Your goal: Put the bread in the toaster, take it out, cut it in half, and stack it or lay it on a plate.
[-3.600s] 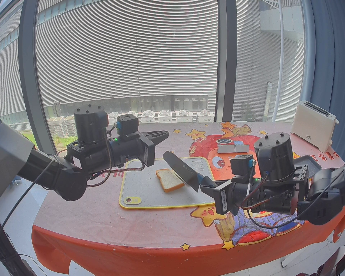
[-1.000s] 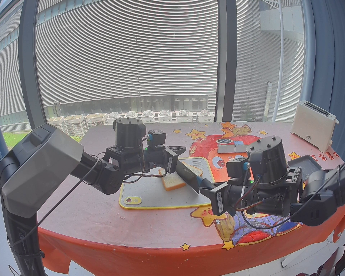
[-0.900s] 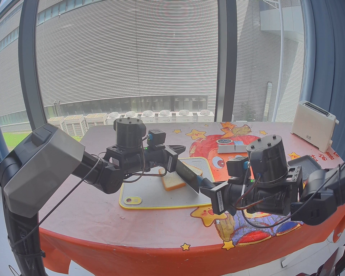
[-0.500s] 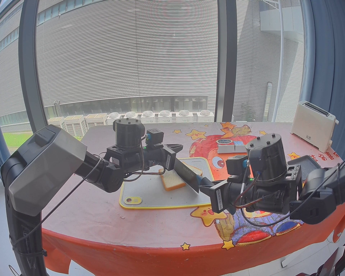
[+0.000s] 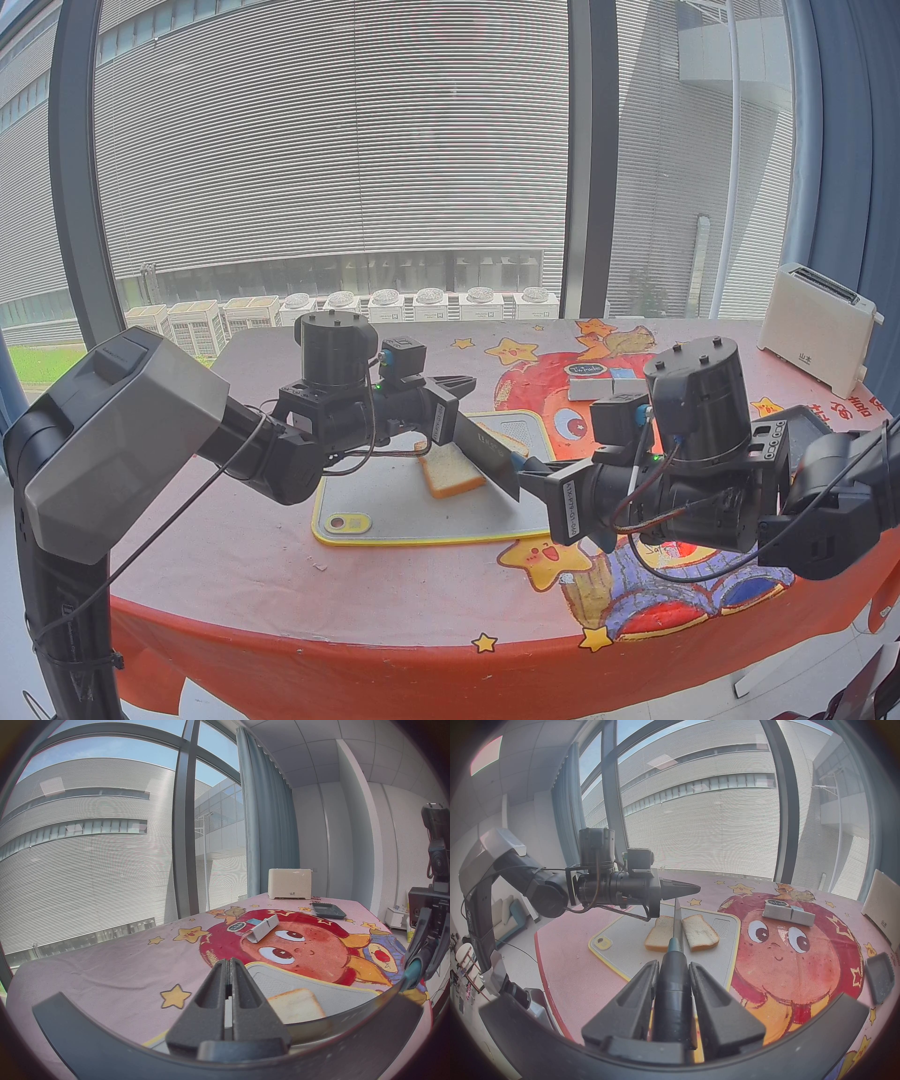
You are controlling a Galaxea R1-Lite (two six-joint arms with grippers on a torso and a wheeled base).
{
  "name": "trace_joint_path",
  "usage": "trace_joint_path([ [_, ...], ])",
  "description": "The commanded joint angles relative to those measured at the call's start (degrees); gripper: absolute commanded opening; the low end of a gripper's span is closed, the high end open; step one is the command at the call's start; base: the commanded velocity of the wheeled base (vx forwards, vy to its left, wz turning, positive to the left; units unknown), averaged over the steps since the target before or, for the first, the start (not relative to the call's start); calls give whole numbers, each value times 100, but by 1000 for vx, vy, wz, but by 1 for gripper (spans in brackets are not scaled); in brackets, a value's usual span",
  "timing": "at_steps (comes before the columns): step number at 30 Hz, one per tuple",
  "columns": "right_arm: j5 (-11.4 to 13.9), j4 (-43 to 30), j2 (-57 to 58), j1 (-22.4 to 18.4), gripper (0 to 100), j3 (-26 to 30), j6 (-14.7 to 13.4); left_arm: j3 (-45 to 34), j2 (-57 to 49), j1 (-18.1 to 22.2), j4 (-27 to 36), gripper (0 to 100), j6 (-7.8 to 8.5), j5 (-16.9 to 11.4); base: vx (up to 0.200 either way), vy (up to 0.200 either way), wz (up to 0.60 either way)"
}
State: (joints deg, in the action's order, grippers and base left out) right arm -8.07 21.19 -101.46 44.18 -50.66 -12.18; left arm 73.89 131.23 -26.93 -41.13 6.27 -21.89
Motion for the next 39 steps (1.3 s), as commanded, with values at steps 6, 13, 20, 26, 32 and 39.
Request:
trace_joint_path([
  [6,7,-88,179,3,0,57,-48,-226,-133,-234,53,0,6,-25,0,0,0],
  [13,-2,-18,12,3,0,109,-21,-199,-124,-137,44,0,6,-8,0,0,0],
  [20,-2,-9,162,38,0,118,-21,-182,-133,-111,44,0,6,-8,0,0,0],
  [26,-10,-1,162,3,0,101,-21,-138,-124,-111,44,0,6,-8,0,0,0],
  [32,-10,8,179,3,0,83,-21,-120,-98,-120,44,0,6,-8,0,0,0],
  [39,-19,-9,364,108,0,197,14,-138,-247,-102,-35,0,-3,-17,0,0,0],
])
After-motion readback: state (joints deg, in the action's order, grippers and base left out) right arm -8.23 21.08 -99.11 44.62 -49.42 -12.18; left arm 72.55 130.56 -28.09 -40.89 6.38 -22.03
